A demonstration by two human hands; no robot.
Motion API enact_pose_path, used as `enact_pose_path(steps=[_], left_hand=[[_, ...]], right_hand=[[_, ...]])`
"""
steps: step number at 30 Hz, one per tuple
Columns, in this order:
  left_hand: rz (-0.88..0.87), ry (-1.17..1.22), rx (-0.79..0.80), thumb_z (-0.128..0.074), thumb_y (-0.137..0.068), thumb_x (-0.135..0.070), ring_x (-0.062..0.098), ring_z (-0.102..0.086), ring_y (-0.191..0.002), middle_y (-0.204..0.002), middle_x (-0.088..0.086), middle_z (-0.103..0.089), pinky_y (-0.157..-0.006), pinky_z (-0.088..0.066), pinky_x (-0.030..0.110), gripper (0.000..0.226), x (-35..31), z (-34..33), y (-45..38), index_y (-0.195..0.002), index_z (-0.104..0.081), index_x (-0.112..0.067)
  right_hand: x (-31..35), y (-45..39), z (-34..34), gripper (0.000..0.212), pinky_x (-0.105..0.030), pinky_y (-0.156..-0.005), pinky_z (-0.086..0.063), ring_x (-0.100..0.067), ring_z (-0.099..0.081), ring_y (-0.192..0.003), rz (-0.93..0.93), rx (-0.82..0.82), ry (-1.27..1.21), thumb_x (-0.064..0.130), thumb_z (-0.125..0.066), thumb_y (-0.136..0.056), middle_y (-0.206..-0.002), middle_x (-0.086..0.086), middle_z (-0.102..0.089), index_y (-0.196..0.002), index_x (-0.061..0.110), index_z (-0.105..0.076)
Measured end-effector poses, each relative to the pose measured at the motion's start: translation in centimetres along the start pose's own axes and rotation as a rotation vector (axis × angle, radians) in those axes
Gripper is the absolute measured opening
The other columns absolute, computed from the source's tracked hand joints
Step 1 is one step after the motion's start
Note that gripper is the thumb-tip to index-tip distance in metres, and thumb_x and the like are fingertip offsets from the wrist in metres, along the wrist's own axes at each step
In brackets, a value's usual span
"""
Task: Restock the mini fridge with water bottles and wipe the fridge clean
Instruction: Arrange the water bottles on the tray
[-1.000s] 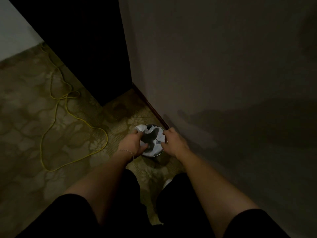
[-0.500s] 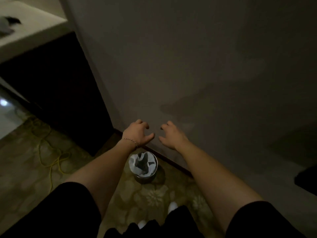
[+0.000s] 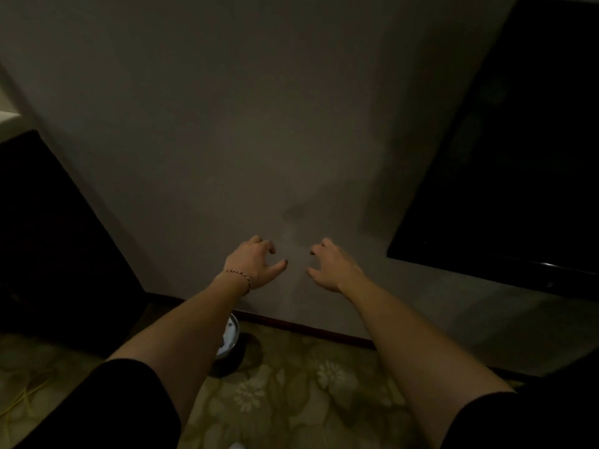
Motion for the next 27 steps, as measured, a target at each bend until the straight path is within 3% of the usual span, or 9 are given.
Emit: enact_pose_path(steps=[7,15,20,27], left_hand=[[-0.091,0.037,0.041,-0.053,-0.086,-0.067,0.018,-0.055,-0.107,-0.121,-0.003,-0.053,-0.089,-0.052,0.039,0.053,-15.5,-4.8,7.7,-0.118,-0.058,-0.025],[-0.324,0.015,0.115,-0.053,-0.089,-0.063,0.018,-0.053,-0.113,-0.127,-0.001,-0.053,-0.092,-0.050,0.038,0.053,-31.3,-10.2,16.6,-0.123,-0.056,-0.023],[-0.457,0.009,0.123,-0.054,-0.089,-0.063,0.020,-0.052,-0.114,-0.127,0.001,-0.052,-0.098,-0.047,0.039,0.057,-38.5,-12.6,21.5,-0.125,-0.057,-0.020],[-0.634,0.003,0.182,-0.050,-0.084,-0.071,0.020,-0.054,-0.109,-0.120,-0.002,-0.052,-0.092,-0.050,0.040,0.058,-47.4,-16.2,29.6,-0.119,-0.057,-0.025]], right_hand=[[-11.1,15.7,2.2,0.049,-0.044,-0.097,-0.048,-0.028,-0.049,-0.119,-0.125,-0.005,0.025,0.041,-0.053,-0.099,-0.134,-0.005,-0.041,-0.139,0.014,-0.047],[-21.6,33.0,2.5,0.048,-0.043,-0.092,-0.051,-0.028,-0.052,-0.115,-0.337,-0.121,0.011,0.044,-0.054,-0.097,-0.130,-0.005,-0.043,-0.135,0.016,-0.048],[-25.0,43.0,3.2,0.046,-0.043,-0.087,-0.053,-0.030,-0.054,-0.110,-0.466,-0.192,-0.005,0.048,-0.057,-0.094,-0.123,-0.006,-0.045,-0.127,0.017,-0.053],[-27.8,57.9,2.2,0.043,-0.043,-0.080,-0.054,-0.028,-0.055,-0.104,-0.599,-0.281,-0.044,0.046,-0.060,-0.093,-0.121,-0.005,-0.046,-0.123,0.016,-0.055]])
Point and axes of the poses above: each hand's wrist, its own y-axis away from the middle knuckle, its own z-axis out of the back of the hand, x = y × z, the point moved 1 cm from there along -y, towards the middle knuckle
